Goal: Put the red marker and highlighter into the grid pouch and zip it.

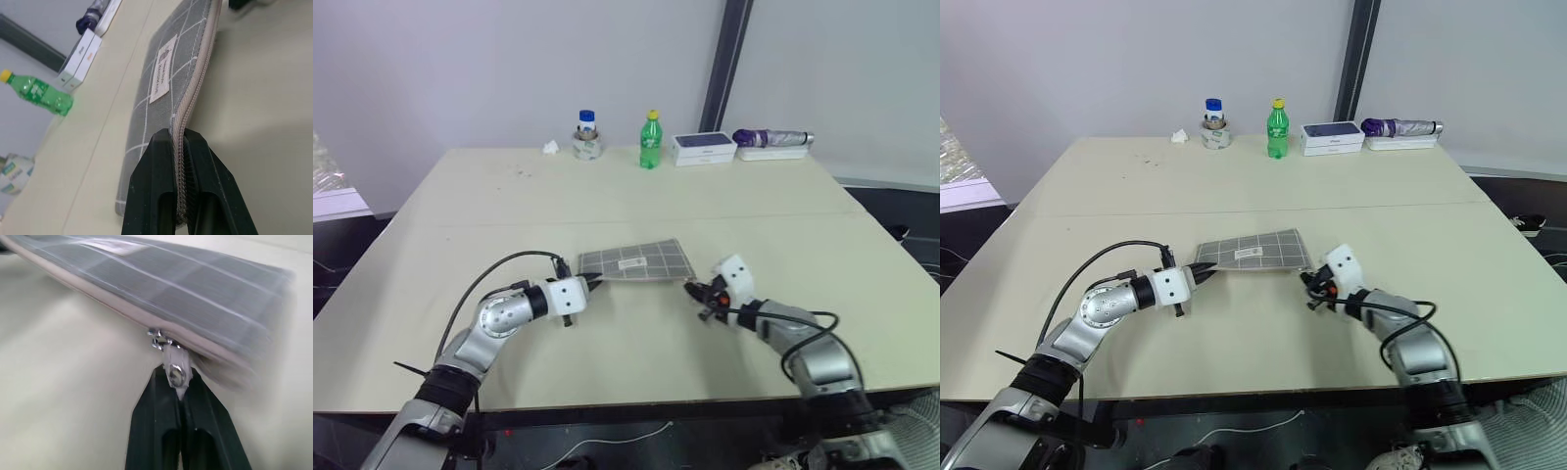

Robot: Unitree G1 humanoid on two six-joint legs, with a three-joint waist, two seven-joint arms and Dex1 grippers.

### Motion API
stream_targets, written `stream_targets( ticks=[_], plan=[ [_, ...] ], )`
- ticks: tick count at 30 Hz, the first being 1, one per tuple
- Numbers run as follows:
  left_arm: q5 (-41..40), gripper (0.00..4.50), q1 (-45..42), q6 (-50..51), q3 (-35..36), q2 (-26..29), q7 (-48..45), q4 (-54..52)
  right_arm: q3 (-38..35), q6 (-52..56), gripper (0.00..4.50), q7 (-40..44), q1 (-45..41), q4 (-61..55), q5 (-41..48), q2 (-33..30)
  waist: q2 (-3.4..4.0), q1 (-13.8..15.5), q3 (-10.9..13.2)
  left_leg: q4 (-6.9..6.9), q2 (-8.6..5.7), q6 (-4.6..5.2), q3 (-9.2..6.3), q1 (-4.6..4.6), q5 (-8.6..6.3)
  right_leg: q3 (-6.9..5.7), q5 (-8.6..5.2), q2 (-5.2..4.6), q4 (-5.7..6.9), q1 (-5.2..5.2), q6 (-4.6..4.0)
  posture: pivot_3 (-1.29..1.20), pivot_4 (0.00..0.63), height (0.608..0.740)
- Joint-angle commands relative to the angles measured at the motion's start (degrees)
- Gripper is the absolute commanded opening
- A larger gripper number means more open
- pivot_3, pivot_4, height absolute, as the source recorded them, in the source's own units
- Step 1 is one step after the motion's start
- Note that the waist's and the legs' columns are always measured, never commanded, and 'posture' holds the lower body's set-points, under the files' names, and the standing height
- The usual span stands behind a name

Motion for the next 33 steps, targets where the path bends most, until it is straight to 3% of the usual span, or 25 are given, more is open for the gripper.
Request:
stream_targets(
  ticks=[1,2,3,5,10,11,12,19,23,27,33],
  plan=[
    [-4.1,0.00,1.3,3.3,3.6,1.9,-2.2,0.3,-2.6,-0.8,0.04,2.9,0.0,-0.4,2.0,-1.7,0.00,0.0,0.0,0.00,0.01,0.00,0.00,0.00,0.00,0.00,0.00,0.01,0.00,0.00,0.00,0.00,0.150,0.740],
    [-4.8,0.00,1.5,3.9,3.7,1.9,-2.6,-0.1,-2.2,-0.1,0.04,3.8,0.2,-0.9,2.6,-1.8,0.00,-0.1,0.0,-0.02,0.01,0.00,-0.01,0.00,0.00,0.00,0.00,0.02,0.00,-0.01,0.00,0.00,0.150,0.740],
    [-5.1,0.79,1.6,4.2,3.9,1.9,-2.6,-0.6,-2.2,0.3,0.29,4.2,0.1,-1.2,3.2,-1.5,0.00,-0.1,0.0,-0.02,0.02,0.00,-0.01,0.00,0.00,0.00,0.00,0.02,0.00,-0.01,0.00,0.00,0.150,0.740],
    [-5.9,1.60,1.7,5.6,4.2,1.8,-2.9,-1.4,-1.8,0.0,0.91,4.0,-0.3,-1.4,3.0,-1.3,0.00,-0.1,0.0,-0.01,0.02,0.00,0.00,0.00,0.00,0.00,0.00,0.02,0.00,-0.01,0.00,0.00,0.150,0.740],
    [-6.8,4.15,3.4,7.5,5.7,1.1,-2.3,-4.3,0.7,-3.2,3.49,7.0,1.1,-3.0,0.0,-5.1,0.00,0.2,0.0,0.02,0.00,0.01,0.00,0.00,0.00,0.00,0.00,-0.03,-0.02,0.02,0.00,0.00,0.150,0.740],
    [-7.5,4.50,3.7,8.0,6.2,0.9,-2.1,-5.0,1.1,-5.0,4.07,7.6,1.4,-2.9,-1.0,-6.0,-0.01,0.3,0.0,0.02,0.00,0.01,0.00,-0.01,-0.01,0.00,0.00,-0.04,-0.02,0.02,0.00,0.00,0.150,0.740],
    [-8.4,4.50,4.2,8.5,7.0,1.3,-2.5,-5.8,0.8,-5.9,4.42,9.1,2.0,-3.2,-1.0,-7.5,-0.01,0.2,0.0,0.03,0.00,0.02,0.00,-0.01,-0.01,0.00,0.00,-0.04,-0.03,0.02,0.00,0.00,0.150,0.740],
    [-14.0,4.50,10.9,9.1,13.0,6.4,-5.4,-8.9,-3.2,-12.6,4.42,13.3,4.4,-1.9,-3.1,-17.9,0.01,-0.2,0.0,-0.05,0.05,0.01,0.03,0.02,-0.01,0.05,0.00,-0.01,-0.04,-0.01,0.00,0.00,0.150,0.740],
    [-21.4,4.50,16.9,14.1,18.0,7.2,-7.5,-15.1,-7.9,-13.2,4.42,14.2,6.2,-3.9,1.1,-18.6,-0.01,-0.1,0.0,-0.06,0.17,0.01,0.04,0.02,-0.01,0.06,0.00,-0.05,-0.08,0.02,0.00,0.00,0.150,0.740],
    [-33.1,4.50,28.8,29.6,23.7,8.1,-9.1,-24.6,-14.6,-15.2,4.42,17.8,12.6,-6.1,7.1,-18.3,0.00,0.0,0.0,-0.08,0.21,0.03,0.03,0.04,-0.04,0.07,-0.01,-0.07,-0.15,0.09,-0.01,0.00,0.150,0.740],
    [-35.2,4.50,34.1,33.3,29.7,8.9,-8.2,-29.1,-18.5,-14.5,4.42,18.9,16.0,-4.4,8.6,-19.6,-0.02,0.1,0.0,-0.11,0.22,0.07,-0.01,0.19,-0.07,0.05,0.02,-0.07,-0.31,0.31,-0.03,0.00,0.150,0.740]
  ],
)
